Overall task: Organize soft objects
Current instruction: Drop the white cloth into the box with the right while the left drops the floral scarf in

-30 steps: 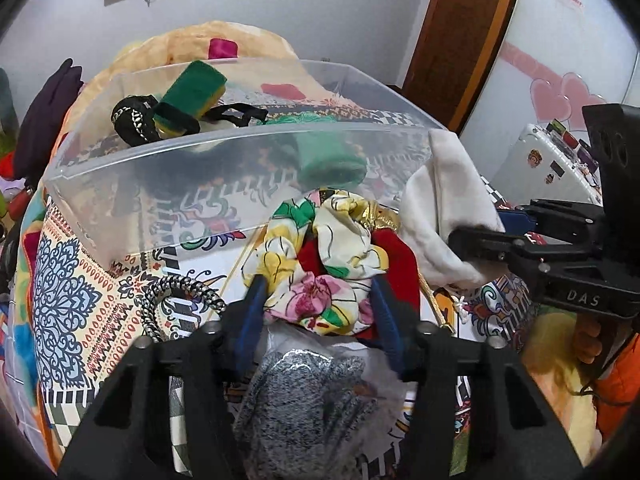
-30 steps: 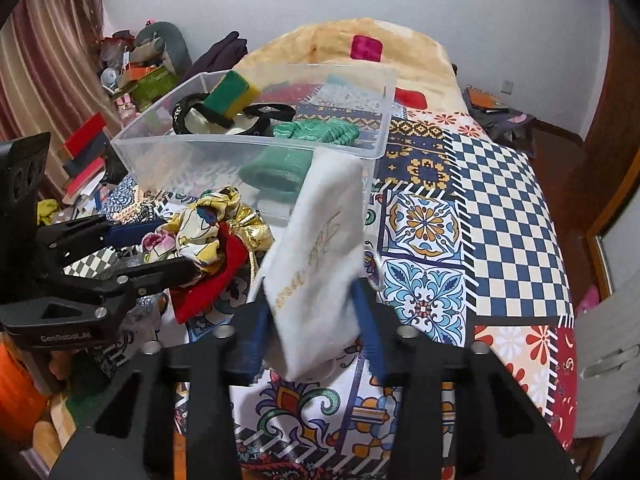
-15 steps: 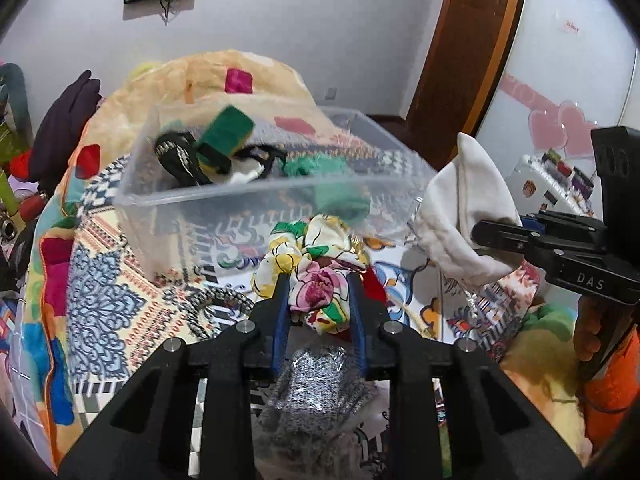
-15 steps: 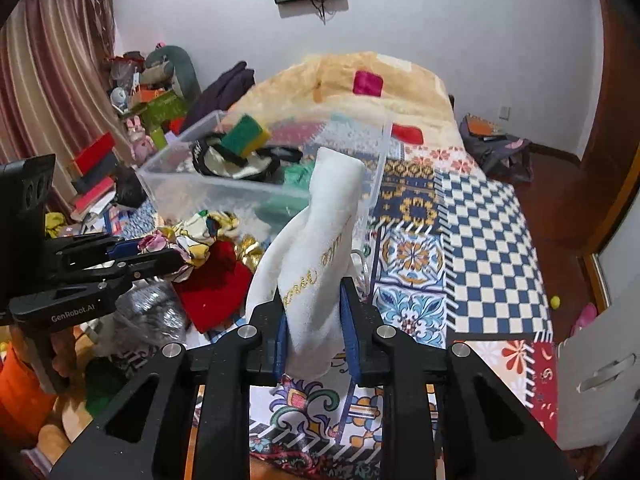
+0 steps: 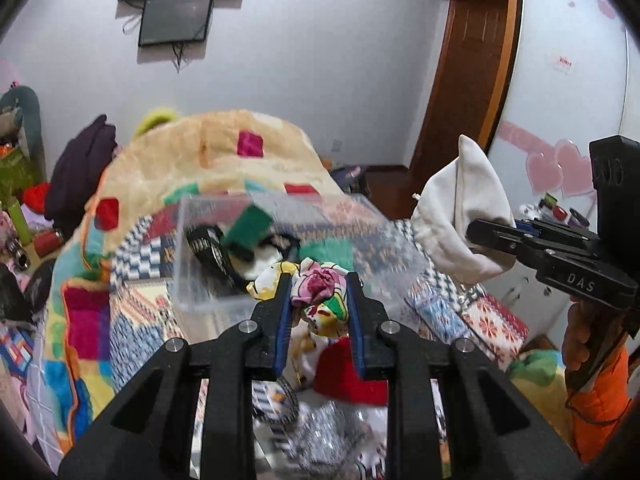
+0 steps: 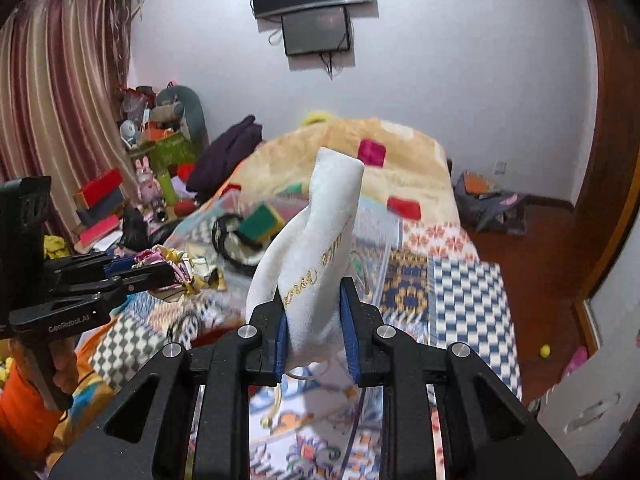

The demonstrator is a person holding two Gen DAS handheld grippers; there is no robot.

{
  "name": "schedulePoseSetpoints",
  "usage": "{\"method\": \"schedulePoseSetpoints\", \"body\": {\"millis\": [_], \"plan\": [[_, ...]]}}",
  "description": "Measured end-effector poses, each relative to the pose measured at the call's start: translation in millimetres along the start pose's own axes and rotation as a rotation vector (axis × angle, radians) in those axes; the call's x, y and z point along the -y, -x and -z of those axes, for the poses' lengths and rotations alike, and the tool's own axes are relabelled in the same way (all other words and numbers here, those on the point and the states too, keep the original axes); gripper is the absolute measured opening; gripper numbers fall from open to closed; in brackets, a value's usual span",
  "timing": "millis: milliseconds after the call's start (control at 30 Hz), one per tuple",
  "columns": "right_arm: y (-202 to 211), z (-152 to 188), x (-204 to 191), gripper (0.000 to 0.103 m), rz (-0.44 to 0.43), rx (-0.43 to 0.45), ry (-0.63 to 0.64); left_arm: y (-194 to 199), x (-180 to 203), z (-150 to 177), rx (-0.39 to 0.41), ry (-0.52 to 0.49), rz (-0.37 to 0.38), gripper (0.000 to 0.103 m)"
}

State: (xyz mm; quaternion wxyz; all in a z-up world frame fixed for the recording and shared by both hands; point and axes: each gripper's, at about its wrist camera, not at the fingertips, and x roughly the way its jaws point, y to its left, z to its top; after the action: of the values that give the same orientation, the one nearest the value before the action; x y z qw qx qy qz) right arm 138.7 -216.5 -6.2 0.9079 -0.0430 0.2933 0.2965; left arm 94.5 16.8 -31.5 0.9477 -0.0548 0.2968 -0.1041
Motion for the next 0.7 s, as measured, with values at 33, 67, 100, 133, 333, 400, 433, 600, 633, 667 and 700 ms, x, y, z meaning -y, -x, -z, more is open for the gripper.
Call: {"method": "schedulePoseSetpoints", "body": {"millis": [33, 67, 100, 133, 333, 400, 433, 600, 633, 667, 700], "plan": [[-3, -6, -1, 0.021, 0.001, 0.011, 0.003, -1, -2, -5, 0.010, 0.001, -0.004, 0.024], [-5, -9, -1, 0.021, 0.002, 0.018, 0.004, -2, -3, -9, 0.019, 0.005, -0.008, 0.024], [-7, -10, -2, 0.021, 0.003, 0.023, 0.007, -3, -4, -13, 0.023, 0.008, -0.011, 0.024], [-11, -14, -2, 0.021, 0.005, 0.027, 0.008, -5, -6, -15, 0.030, 0.012, -0.013, 0.024], [-42, -23, -3, 0.021, 0.027, 0.006, 0.003, -27, -18, -32, 0.032, 0.040, -0.020, 0.024], [-52, -22, -3, 0.021, 0.034, -0.013, -0.004, -37, -22, -35, 0.017, 0.049, -0.020, 0.024], [-58, -21, -2, 0.021, 0.040, -0.022, -0.005, -43, -23, -35, 0.007, 0.053, -0.018, 0.024], [-86, -17, 0, 0.021, 0.061, -0.089, -0.008, -75, -25, -33, -0.057, 0.067, -0.019, 0.024], [-90, -16, 1, 0.021, 0.068, -0.099, -0.004, -81, -24, -32, -0.068, 0.065, -0.022, 0.024], [-94, -14, 1, 0.021, 0.074, -0.109, -0.002, -87, -24, -31, -0.082, 0.061, -0.027, 0.024], [-96, -14, 1, 0.021, 0.075, -0.117, -0.001, -92, -23, -30, -0.091, 0.057, -0.031, 0.024]]}}
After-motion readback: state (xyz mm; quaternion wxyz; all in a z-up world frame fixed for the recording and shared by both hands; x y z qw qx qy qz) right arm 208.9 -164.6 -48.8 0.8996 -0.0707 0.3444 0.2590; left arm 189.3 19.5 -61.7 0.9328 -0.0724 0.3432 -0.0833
